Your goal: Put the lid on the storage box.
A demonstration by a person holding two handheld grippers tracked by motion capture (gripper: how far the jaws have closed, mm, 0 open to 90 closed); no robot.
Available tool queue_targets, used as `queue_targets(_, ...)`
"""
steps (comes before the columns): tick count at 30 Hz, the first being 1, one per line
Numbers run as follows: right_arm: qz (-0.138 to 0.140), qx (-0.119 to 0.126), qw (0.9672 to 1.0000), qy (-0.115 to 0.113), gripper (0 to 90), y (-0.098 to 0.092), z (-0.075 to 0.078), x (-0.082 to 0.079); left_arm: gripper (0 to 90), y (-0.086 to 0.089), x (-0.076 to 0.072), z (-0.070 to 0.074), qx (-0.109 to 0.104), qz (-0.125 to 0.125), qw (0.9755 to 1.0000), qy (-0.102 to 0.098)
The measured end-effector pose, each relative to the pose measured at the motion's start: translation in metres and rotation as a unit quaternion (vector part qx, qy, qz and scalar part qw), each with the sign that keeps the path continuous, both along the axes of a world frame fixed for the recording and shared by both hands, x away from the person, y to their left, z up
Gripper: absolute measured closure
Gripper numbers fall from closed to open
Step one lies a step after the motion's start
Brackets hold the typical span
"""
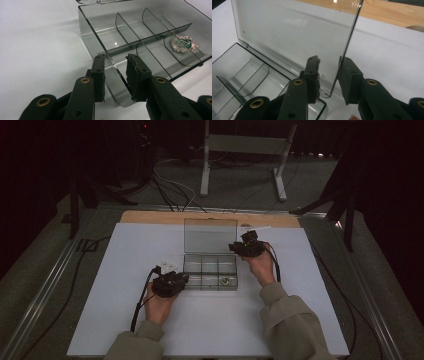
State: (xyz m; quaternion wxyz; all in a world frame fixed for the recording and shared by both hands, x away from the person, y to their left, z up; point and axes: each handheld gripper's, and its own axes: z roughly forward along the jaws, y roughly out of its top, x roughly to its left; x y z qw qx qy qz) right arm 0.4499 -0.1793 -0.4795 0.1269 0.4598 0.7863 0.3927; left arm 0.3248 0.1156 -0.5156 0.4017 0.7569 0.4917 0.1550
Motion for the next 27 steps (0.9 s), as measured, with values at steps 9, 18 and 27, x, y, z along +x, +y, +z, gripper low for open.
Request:
queue_targets(9,0.004,-0.015,0.9997,-0.017,70.2,0.002,0.001,-0.006,69.7,0.000,0.000,0.000,0.000,0.001,1.0000,0.000)
queue_targets(18,0.004,-0.022,0.9994,-0.028,70.1,0.003,0.002,-0.011,69.7,-0.001,0.000,0.000,0.001,0.003,1.0000,-0.001)
queue_targets(27,0.006,-0.031,0.9988,-0.036,70.4,0.003,0.003,-0.016,69.7,-0.001,-0.001,0.000,0.003,0.003,1.0000,-0.002)
